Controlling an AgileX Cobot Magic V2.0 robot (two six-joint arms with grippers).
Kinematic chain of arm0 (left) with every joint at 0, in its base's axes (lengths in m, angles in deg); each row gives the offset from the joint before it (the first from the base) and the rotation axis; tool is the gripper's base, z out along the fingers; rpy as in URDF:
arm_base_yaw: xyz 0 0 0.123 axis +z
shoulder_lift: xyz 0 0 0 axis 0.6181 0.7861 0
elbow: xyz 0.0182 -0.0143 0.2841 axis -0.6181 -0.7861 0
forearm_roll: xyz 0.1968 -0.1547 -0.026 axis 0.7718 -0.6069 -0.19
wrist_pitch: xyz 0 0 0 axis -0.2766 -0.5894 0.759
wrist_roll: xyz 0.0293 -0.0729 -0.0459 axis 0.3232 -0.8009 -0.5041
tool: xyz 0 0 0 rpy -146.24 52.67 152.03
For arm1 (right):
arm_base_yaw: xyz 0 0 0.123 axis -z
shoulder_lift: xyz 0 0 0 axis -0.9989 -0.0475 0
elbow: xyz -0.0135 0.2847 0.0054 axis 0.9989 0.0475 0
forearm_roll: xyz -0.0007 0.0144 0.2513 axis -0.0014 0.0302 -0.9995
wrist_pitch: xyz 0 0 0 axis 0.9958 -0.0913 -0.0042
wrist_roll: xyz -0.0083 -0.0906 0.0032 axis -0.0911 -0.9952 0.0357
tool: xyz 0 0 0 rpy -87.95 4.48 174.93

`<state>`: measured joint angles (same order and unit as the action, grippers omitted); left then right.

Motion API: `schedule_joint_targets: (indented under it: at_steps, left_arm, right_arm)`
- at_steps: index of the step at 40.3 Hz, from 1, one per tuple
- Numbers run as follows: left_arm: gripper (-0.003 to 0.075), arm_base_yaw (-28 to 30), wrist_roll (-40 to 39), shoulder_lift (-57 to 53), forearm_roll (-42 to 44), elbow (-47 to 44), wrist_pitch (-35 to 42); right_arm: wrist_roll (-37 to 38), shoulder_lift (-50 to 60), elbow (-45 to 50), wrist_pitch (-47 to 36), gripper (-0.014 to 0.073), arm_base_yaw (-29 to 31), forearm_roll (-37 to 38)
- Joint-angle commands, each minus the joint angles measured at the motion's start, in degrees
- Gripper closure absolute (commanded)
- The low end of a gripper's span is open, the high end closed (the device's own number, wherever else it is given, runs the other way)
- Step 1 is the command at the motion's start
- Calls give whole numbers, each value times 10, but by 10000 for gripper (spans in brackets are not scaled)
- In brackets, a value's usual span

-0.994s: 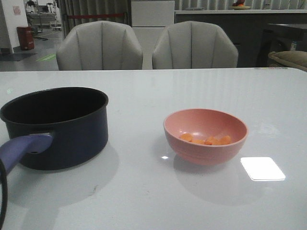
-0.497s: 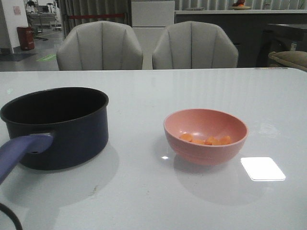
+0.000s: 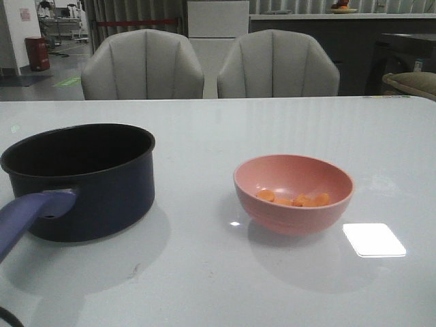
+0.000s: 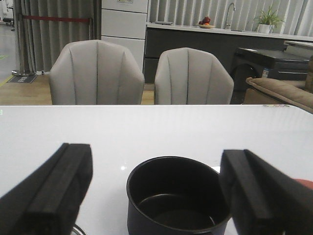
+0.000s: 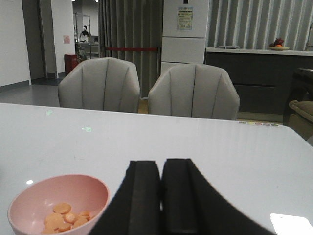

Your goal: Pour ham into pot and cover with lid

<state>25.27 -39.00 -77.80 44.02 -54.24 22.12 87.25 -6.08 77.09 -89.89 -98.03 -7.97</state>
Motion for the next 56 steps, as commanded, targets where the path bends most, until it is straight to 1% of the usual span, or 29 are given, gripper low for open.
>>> schedule_joint_targets:
  at_steps: [1,4,8,14,20,21,25,28,31,36,44,48,56]
  left_arm:
    - [134,-4,-3,6,-7,14,49]
    - [135,-4,-3,7,-7,14,49]
    - [135,-4,-3,7,-7,14,48]
    - [135,-4,-3,7,-7,14,48]
    - [134,-4,-3,7,-7,14,49]
    - [135,-4,-3,7,-7,14,51]
    - [134,-4,-3,7,-7,14,52]
    - [134,-4,-3,7,-7,14,52]
    - [135,-4,-3,7,-7,14,52]
    - [135,-4,-3,7,-7,14,52]
    - [135,-4,-3,7,-7,14,52]
    - [135,-4,-3,7,-7,14,52]
    - [134,-4,-3,7,-7,14,52]
  right_arm:
    - [0,-20,-79,20,445,0,5]
    - [0,-65,-132,103,445,0,5]
    - [0,-118,-179,162,445,0,5]
    - [0,-165,-183,152,445,0,0]
    - [0,-234,-205,149,426,0,-34]
    - [0,-254,-211,152,406,0,-39]
    - [0,-336,-249,154,261,0,-61]
    - [0,-401,-279,155,176,0,-86]
    - [0,-465,-308,162,126,0,-118]
    - [0,-575,-368,192,121,-1,-163]
    - [-4,-740,-463,258,121,-1,-197]
    - [-6,-801,-504,277,121,-11,-201]
    - [-6,-898,-568,283,121,-44,-201]
